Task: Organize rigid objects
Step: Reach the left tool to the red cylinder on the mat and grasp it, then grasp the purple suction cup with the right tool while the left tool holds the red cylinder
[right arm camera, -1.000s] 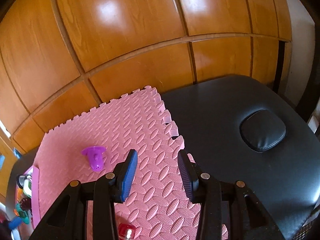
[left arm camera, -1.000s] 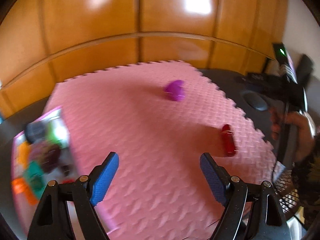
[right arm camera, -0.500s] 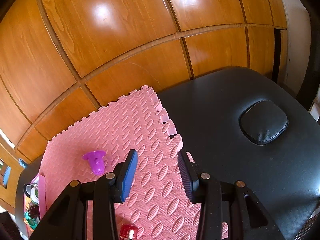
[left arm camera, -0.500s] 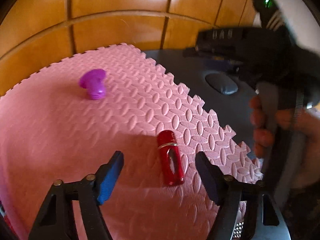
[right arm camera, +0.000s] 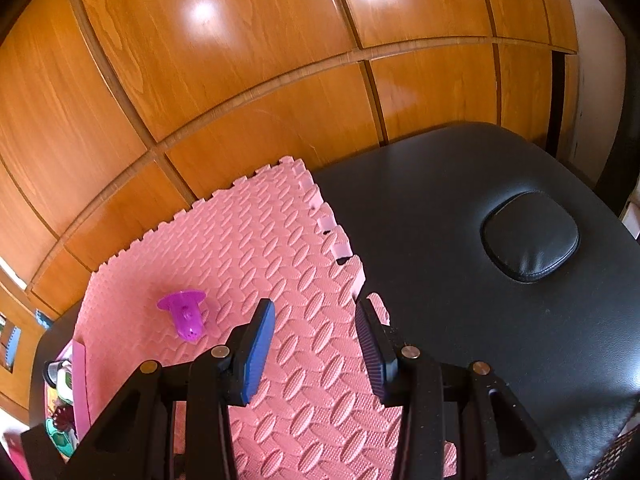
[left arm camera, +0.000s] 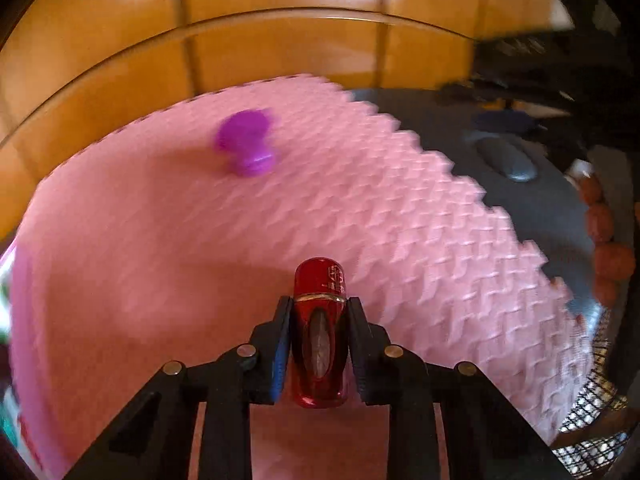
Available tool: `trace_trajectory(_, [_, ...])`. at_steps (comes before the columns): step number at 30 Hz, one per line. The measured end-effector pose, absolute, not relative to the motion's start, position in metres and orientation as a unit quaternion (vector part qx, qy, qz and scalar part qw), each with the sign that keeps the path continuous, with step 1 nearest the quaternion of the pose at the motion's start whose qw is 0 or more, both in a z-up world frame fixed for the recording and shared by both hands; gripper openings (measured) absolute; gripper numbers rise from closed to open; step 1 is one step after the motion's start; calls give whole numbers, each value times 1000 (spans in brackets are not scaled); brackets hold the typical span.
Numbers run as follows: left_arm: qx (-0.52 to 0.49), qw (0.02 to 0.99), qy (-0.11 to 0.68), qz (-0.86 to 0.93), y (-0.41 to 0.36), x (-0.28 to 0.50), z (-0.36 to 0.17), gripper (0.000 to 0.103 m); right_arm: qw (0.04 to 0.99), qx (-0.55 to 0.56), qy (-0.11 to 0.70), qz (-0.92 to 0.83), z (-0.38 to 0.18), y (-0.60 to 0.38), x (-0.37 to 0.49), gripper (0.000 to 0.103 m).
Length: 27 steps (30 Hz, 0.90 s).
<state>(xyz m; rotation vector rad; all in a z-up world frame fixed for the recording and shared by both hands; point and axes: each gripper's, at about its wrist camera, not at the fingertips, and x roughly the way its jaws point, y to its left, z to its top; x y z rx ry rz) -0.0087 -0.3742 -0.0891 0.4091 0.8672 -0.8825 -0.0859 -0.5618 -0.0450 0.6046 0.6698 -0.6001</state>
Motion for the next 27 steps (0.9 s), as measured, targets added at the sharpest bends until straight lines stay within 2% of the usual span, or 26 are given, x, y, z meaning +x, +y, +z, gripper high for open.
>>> trace_trajectory(6, [154, 830, 382, -375, -319, 7, -98, 27, 855, 274, 352, -264, -55, -554, -74, 42])
trace_trajectory(16, [141, 832, 377, -383, -314, 3, -98, 27, 850, 254, 412, -207, -75, -531, -51, 42])
trace_trajectory(21, [137, 831, 377, -386, -313, 3, -98, 27, 859, 246, 416, -165, -76, -515, -40, 42])
trace_trajectory(24, [132, 831, 377, -388, -312, 4, -98, 27, 863, 237, 421, -147, -75, -504, -30, 48])
trace_trajectory(27, [129, 831, 378, -388, -312, 4, -98, 27, 864, 225, 429, -134, -76, -494, -18, 49])
